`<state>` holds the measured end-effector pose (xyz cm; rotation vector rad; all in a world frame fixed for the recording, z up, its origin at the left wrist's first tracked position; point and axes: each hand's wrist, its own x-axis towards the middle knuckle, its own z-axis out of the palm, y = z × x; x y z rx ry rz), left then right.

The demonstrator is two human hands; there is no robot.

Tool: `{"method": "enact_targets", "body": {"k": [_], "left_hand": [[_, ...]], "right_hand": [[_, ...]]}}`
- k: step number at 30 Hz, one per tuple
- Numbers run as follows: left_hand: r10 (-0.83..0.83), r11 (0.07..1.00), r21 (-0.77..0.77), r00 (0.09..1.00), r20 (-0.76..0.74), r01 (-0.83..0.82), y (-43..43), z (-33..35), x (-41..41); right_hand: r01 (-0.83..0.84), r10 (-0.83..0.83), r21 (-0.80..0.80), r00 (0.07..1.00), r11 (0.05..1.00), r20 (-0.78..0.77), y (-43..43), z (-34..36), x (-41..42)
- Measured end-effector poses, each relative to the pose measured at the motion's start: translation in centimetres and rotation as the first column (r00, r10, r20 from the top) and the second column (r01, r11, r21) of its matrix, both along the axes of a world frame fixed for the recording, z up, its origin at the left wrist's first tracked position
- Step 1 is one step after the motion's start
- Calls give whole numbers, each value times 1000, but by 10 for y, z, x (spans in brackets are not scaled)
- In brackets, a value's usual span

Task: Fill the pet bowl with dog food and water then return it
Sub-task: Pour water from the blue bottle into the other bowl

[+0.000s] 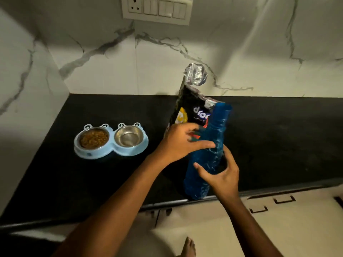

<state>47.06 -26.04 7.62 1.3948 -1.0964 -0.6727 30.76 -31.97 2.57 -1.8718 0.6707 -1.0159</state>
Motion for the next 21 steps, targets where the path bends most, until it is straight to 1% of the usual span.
{"method": "enact_targets", "body": {"k": [3,5,8,9,12,14,15,16,17,18,20,21], "left_hand": [[-25,998,59,998,-57,29,39,-25,25],[-25,997,74,996,-87,31,51,-34,31],[5,995,101,998,-58,1,75,-37,46],[28,995,94,999,-47,-23,81,-36,51],[134,991,42,986,-96,-131,96,-37,63],[179,984,21,974,-138,-178,100,-39,67],[182,983,8,970,-164,-183,99,-43,70],[197,980,8,962,-188,-199,100,-45,70],[267,962,5,941,-210,-272,95,-44,68],[288,955,4,926,-243,-296,96,-44,69],[297,951,4,911,-285,-308,100,-46,73],[306,949,16,905,-297,-316,102,-51,73]], "right_hand": [[-52,51,-17,997,998,-58,31,-3,25],[-88,85,-26,992,996,-95,36,-4,31],[-140,133,-45,983,989,-130,51,-2,49],[-157,148,-55,979,986,-143,53,-1,55],[-216,199,-60,956,975,-215,59,1,72],[-247,233,-34,945,968,-230,58,-2,78],[-270,265,8,937,963,-227,56,-3,81],[-318,324,65,920,946,-222,54,-6,79],[-414,430,117,871,903,-236,41,-5,80],[-476,503,165,818,864,-279,38,-7,79],[-557,595,212,726,803,-345,36,-15,80],[-577,617,221,707,786,-346,40,-20,80]]}}
